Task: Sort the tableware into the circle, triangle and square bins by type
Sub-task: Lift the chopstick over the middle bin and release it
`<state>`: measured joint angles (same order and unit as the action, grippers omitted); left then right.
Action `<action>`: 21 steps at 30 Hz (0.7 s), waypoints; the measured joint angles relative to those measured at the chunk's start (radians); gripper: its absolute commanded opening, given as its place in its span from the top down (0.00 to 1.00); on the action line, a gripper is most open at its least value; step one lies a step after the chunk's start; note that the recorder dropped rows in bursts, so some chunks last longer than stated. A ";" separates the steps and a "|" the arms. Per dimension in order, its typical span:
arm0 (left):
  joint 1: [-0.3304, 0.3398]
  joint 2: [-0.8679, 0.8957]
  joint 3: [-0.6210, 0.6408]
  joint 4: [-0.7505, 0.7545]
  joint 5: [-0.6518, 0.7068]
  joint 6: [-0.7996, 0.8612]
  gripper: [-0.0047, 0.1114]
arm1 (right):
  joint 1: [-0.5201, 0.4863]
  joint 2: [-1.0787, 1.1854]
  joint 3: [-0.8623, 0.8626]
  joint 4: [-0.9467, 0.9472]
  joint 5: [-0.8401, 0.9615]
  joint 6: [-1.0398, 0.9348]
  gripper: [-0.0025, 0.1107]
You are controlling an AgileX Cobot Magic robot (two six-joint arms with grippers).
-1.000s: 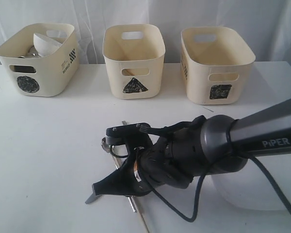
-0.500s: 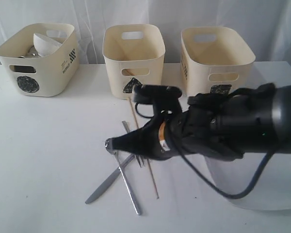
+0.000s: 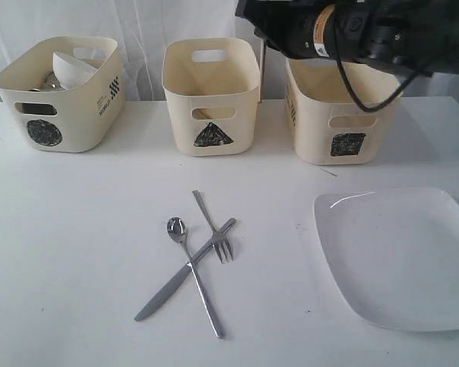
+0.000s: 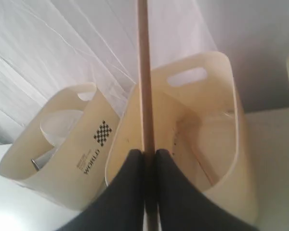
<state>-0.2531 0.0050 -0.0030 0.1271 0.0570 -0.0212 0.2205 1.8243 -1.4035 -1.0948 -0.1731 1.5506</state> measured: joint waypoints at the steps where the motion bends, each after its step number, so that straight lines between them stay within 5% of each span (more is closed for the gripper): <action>1: 0.000 0.000 0.000 0.000 0.000 0.000 0.96 | -0.001 0.026 -0.033 0.000 -0.010 0.000 0.98; 21: 0.000 0.000 0.000 0.000 0.000 0.000 0.96 | -0.005 0.555 -0.675 0.000 -0.027 -0.043 0.98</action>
<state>-0.2531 0.0050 -0.0030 0.1271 0.0570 -0.0212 0.2155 2.3790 -2.0782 -1.0948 -0.1998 1.5081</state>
